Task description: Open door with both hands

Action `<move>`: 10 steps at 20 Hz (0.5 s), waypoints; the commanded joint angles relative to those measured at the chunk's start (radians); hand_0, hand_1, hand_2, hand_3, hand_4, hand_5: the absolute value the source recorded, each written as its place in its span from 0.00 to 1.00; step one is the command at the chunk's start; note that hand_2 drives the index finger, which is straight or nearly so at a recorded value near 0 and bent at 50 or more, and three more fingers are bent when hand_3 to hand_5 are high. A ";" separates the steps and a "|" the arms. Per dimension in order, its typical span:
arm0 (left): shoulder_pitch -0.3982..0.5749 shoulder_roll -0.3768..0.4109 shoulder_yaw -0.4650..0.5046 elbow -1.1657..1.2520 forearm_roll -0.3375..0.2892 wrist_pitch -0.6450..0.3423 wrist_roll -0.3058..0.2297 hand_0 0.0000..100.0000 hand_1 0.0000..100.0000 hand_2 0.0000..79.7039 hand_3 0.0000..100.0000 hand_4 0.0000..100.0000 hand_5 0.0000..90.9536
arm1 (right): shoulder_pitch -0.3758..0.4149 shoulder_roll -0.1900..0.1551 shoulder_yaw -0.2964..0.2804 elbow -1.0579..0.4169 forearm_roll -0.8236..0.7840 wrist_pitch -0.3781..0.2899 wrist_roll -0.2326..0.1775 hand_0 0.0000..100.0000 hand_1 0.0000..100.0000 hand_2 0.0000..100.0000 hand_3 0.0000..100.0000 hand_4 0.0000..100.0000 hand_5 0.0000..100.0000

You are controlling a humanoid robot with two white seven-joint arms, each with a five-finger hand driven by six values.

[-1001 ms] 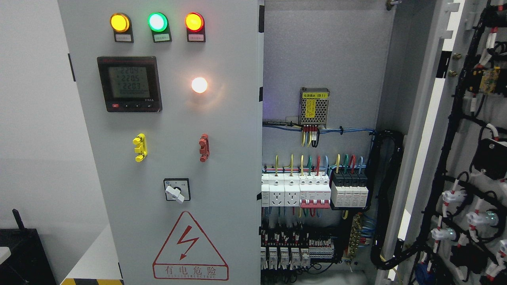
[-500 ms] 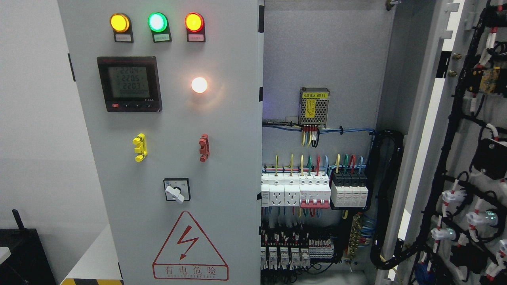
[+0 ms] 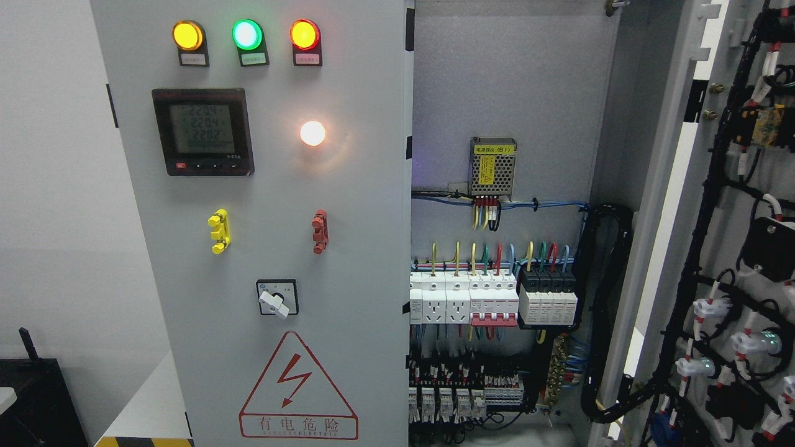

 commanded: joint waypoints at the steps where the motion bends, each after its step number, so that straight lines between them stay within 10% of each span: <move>1: 0.000 -0.034 0.000 0.001 0.000 0.000 0.000 0.12 0.39 0.00 0.00 0.00 0.00 | -0.053 -0.025 0.058 -0.151 -0.021 -0.064 0.004 0.12 0.39 0.00 0.00 0.00 0.00; 10: 0.000 -0.034 0.000 0.001 0.000 0.000 0.000 0.12 0.39 0.00 0.00 0.00 0.00 | -0.275 0.016 0.038 -0.175 -0.023 -0.121 0.004 0.12 0.39 0.00 0.00 0.00 0.00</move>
